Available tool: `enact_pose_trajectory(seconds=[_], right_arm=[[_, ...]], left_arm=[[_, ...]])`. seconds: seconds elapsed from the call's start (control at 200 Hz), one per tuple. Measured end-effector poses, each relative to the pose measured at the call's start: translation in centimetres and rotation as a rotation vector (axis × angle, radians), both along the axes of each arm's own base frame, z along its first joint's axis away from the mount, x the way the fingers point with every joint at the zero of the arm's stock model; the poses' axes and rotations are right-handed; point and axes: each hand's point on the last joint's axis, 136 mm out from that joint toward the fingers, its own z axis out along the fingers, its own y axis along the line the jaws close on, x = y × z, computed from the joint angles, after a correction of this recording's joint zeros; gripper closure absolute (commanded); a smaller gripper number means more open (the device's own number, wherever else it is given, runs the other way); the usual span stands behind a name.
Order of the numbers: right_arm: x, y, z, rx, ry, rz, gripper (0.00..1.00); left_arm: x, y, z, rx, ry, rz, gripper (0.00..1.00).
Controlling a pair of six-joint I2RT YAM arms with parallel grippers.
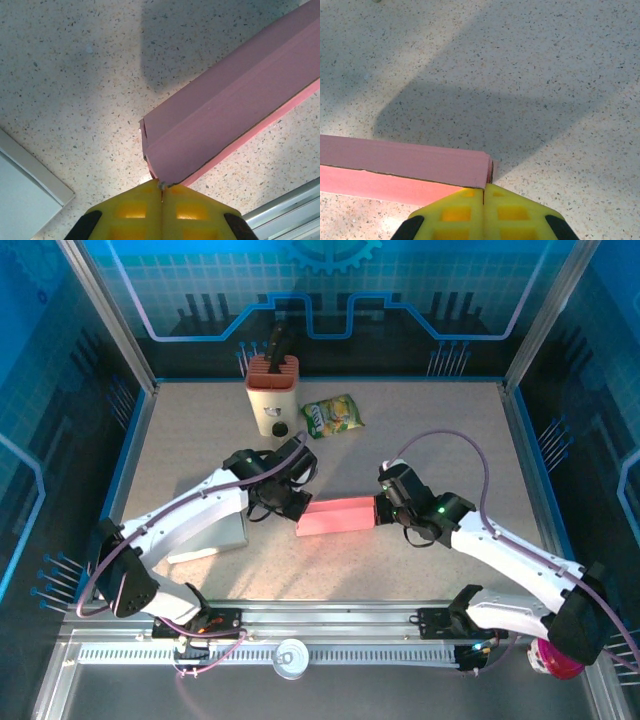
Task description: Fold the paper box
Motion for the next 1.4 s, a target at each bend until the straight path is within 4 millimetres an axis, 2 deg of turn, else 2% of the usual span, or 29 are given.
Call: enact_pose_trajectory(seconds=[0.49,1.241,1.401], right_arm=[[-0.02,0.39,0.33,-0.006,0.035,0.012,1.00],[0.39,0.59,0.12,0.008,0.052,0.010,1.00],[0.66,0.62,0.11,0.011,0.047,0.005,1.00]], left_arm=[[0.24,0.17,-0.37,-0.012,0.070,0.108,1.00],[0.37,0.28,-0.34,-0.069,0.122,0.136,1.00],[0.45,0.34,-0.98,-0.067,0.121,0.138,1.00]])
